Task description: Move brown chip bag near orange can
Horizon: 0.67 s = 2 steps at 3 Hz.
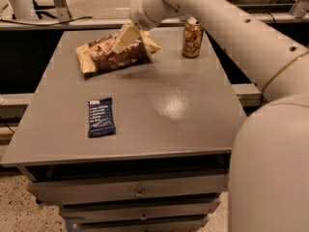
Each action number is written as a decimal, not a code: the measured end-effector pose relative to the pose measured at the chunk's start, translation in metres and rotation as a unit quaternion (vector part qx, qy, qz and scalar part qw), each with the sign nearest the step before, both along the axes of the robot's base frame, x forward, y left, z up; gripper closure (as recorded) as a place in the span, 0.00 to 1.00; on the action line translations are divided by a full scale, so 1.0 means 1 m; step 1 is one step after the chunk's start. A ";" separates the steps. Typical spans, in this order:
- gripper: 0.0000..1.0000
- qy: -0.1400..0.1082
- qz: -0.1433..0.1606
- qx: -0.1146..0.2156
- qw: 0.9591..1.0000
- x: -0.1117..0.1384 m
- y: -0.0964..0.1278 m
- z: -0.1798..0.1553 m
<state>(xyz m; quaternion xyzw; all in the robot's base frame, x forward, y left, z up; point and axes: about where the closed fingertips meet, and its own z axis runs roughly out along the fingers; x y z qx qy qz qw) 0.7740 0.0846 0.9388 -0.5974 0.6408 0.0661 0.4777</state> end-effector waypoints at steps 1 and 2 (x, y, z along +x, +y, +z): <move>0.00 0.009 0.020 0.000 1.000 0.010 0.028 -0.008; 0.17 0.025 0.052 -0.008 0.998 0.002 0.053 -0.018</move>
Offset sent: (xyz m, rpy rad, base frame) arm -0.0069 0.0776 -0.0247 -0.0382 0.0834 0.1798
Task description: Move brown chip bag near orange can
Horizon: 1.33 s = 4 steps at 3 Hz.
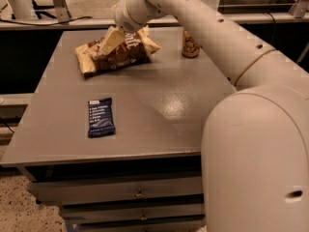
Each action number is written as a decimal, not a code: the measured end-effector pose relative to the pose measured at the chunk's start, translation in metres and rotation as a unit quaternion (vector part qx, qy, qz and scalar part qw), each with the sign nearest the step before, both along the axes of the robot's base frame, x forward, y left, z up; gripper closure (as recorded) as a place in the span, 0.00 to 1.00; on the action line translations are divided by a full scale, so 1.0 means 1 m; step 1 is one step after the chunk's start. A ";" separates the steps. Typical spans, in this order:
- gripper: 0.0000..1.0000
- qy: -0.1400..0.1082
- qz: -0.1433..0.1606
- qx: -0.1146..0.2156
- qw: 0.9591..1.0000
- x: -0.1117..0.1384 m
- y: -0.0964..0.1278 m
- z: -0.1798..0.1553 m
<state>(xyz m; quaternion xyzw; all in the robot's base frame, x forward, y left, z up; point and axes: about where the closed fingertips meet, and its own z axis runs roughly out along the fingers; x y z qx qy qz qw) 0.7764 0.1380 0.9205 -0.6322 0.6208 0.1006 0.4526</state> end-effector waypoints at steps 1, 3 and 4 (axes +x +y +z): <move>0.39 0.011 0.027 -0.014 0.999 -0.012 0.011 -0.009; 0.85 0.004 0.058 -0.016 0.998 -0.035 0.016 0.003; 1.00 -0.004 0.069 -0.011 0.998 -0.046 0.018 0.016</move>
Offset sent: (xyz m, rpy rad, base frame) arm -0.0358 0.0143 -0.0012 -0.0495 0.0197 0.1215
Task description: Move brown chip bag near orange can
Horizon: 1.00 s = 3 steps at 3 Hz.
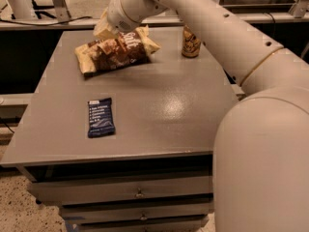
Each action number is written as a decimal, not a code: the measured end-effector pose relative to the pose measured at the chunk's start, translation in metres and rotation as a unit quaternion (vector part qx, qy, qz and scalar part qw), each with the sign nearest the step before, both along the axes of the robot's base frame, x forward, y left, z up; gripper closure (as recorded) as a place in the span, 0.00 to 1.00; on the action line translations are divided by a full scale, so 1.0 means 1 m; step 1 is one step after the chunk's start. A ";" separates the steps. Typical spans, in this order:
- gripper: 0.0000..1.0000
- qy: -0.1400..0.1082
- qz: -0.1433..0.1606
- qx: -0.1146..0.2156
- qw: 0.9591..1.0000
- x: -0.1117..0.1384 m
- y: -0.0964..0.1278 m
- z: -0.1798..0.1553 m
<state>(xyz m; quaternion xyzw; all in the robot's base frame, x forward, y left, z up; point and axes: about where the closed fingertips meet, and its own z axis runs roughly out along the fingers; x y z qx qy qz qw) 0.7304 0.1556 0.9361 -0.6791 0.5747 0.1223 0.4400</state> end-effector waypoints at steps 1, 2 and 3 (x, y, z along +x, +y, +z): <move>0.83 0.005 0.005 -0.010 1.000 -0.003 -0.005 -0.004; 0.60 0.014 -0.003 -0.035 0.999 0.001 -0.016 -0.024; 0.37 0.018 -0.016 -0.053 0.998 0.009 -0.030 -0.040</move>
Offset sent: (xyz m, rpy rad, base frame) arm 0.0065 -0.0360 -0.0426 -0.1325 0.0395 -0.0355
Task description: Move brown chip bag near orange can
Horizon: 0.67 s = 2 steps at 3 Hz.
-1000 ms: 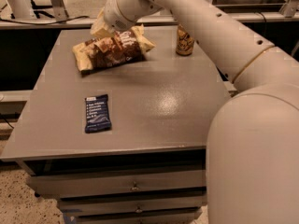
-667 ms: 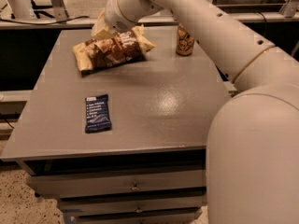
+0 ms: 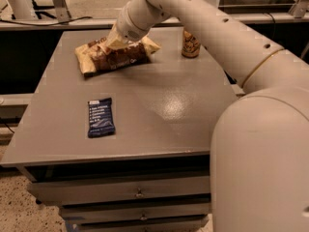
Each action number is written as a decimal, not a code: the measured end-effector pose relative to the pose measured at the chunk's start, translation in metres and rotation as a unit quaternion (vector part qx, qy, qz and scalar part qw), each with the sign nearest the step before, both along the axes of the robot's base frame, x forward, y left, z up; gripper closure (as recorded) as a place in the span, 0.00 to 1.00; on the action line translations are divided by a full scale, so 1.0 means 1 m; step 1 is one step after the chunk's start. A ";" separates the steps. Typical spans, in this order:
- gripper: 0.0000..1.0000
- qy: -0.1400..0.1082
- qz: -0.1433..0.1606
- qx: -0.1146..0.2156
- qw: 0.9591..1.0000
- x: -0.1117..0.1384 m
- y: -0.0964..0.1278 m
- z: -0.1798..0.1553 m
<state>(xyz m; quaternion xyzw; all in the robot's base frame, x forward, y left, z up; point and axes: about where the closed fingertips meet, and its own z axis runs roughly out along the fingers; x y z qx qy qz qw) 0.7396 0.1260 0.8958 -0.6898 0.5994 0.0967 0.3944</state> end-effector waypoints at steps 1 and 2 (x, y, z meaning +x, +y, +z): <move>0.01 -0.010 -0.009 -0.010 1.000 0.014 -0.009 -0.002; 0.00 -0.017 -0.011 -0.010 1.000 0.020 -0.011 0.001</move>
Offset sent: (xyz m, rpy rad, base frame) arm 0.0272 -0.0182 0.0122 -0.0200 -0.0589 -0.0330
